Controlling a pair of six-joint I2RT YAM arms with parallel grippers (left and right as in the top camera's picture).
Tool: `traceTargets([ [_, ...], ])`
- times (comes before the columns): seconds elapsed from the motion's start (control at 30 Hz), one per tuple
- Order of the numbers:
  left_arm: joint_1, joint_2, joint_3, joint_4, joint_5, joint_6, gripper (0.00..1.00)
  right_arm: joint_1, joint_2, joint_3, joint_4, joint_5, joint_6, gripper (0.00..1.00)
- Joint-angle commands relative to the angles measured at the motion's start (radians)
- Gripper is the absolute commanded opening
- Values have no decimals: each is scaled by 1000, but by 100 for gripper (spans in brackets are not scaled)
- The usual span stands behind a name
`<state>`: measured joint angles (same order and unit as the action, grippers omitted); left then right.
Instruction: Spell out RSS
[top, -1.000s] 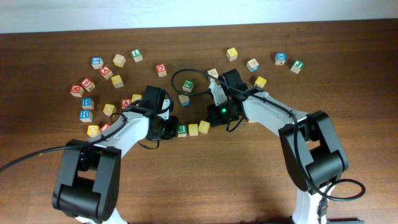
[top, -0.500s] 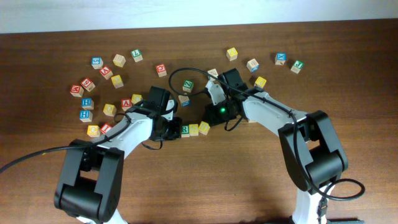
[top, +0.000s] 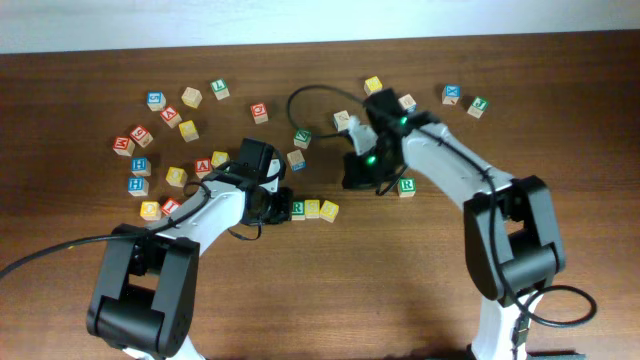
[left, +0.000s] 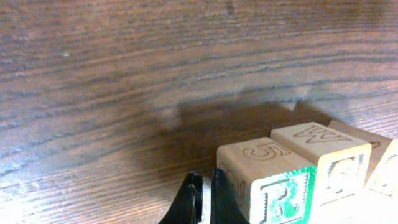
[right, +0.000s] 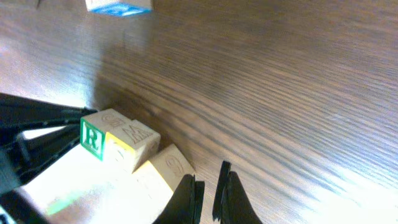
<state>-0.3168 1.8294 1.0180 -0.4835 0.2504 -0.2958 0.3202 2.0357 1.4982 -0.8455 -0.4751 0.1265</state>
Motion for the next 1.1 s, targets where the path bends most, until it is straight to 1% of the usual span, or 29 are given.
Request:
traceTargets([
  [0.0,-1,22,-2,0,-4,-10,0,-19,2,37,-92,16,13,5],
  [0.03,-1,22,-2,0,-4,-10,0,-15,2,27,-134,16,13,5],
  [0.13,-1,22,-2,0,-4,-10,1,16,2,-21,-164,16,13,5],
  [0.23,-1,22,-2,0,-4,-10,1,51,2,-91,-110,16,85,4],
  [0.3,-1,22,-2,0,-3,-10,1,68,4,-119,-37,16,127,4],
  [0.4,-1,22,-2,-3,-3,-10,0,83,11,-126,14,20,201,4],
  [0.5,-1,22,-2,-4,-3,-10,0,89,21,-126,43,42,227,4],
  [0.77,-1,22,-2,-3,-3,-10,0,94,37,-126,87,55,231,4],
  [0.93,-1,22,-2,-3,-3,-10,0,94,38,-126,114,-24,232,4],
  [1.07,-1,22,-2,-3,-3,-10,0,94,38,-126,129,-34,255,4],
])
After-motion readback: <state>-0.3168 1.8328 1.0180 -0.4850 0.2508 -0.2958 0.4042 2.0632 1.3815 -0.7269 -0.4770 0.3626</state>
